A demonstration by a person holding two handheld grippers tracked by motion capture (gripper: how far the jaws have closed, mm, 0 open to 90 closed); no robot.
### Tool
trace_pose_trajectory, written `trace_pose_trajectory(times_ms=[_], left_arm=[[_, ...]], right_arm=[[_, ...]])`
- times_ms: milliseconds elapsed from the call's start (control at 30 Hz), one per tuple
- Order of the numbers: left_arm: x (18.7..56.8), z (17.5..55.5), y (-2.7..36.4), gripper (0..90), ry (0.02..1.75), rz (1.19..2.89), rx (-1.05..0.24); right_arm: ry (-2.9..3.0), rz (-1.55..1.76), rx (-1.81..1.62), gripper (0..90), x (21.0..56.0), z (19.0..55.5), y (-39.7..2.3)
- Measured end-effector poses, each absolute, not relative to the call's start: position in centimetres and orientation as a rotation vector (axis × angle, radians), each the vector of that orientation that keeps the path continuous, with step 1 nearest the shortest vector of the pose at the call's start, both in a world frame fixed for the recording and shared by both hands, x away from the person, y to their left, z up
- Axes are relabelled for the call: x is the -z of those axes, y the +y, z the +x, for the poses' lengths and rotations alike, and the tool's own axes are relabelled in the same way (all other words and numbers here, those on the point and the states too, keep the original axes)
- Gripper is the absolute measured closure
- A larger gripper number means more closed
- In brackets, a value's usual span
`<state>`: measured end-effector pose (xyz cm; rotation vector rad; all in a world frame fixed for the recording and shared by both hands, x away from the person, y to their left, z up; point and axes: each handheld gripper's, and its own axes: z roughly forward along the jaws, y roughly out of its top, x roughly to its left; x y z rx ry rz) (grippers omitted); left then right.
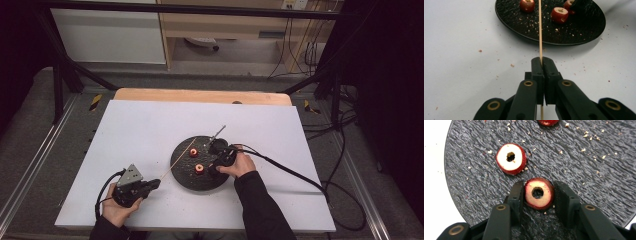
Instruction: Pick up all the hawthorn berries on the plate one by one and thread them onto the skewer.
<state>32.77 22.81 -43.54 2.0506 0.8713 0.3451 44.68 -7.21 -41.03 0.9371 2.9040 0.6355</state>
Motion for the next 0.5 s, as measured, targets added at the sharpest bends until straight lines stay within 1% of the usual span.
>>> trace_pose_trajectory(times_ms=[267,500], left_arm=[[43.6,32.8,22.8,88.2,0.871,2.053,-0.351],[43.6,32.7,22.6,88.2,0.87,2.051,-0.358]], right_arm=[[2.902,0.951,-0.633,62.4,40.9,44.7,-7.3],[2.835,1.015,-0.76,62.5,39.4,44.3,-7.9]])
